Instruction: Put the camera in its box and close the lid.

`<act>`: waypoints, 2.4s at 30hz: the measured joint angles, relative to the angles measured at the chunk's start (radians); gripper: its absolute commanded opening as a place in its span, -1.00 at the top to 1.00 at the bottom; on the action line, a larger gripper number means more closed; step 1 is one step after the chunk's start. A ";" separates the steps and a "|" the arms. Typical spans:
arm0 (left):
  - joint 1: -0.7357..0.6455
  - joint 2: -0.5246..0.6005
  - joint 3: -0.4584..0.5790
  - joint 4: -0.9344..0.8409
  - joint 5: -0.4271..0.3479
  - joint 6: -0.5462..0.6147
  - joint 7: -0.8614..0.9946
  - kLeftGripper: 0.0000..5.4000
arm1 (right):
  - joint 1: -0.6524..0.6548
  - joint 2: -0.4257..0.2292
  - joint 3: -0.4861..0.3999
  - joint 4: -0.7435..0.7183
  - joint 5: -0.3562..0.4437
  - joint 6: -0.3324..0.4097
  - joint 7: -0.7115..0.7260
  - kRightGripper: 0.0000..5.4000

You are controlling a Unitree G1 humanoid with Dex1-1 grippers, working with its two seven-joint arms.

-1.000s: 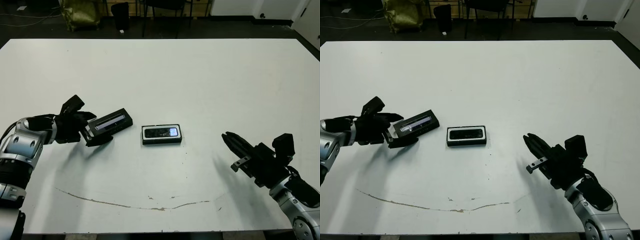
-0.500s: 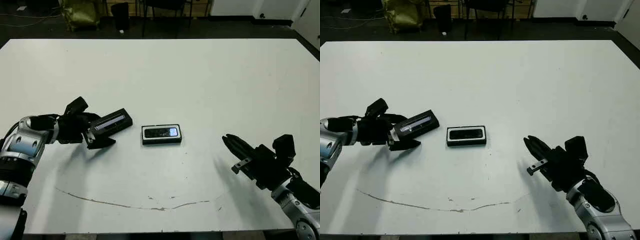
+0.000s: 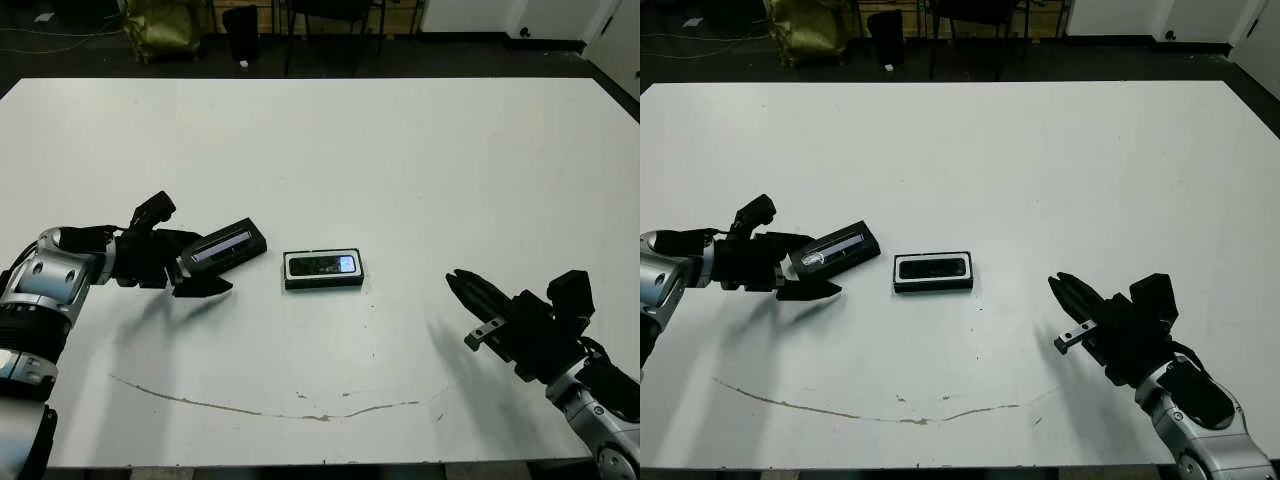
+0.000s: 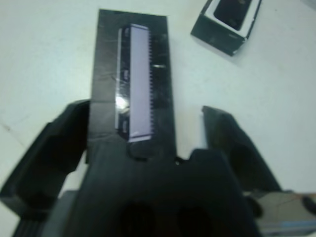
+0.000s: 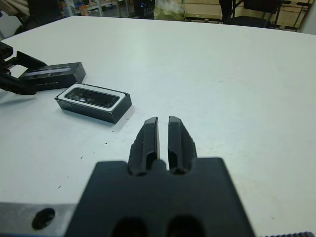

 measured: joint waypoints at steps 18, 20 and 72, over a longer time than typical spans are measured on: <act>0.034 -0.018 0.031 -0.062 -0.030 0.061 0.085 0.07 | -0.004 0.002 0.002 0.030 -0.001 -0.015 0.009 1.00; 0.042 -0.024 0.043 -0.067 -0.033 0.060 0.103 0.07 | -0.004 0.002 0.002 0.026 -0.002 -0.011 0.004 1.00; -0.297 -0.197 -0.292 -0.198 0.146 0.077 -0.050 0.08 | -0.045 0.054 0.013 0.171 0.053 -0.137 0.062 1.00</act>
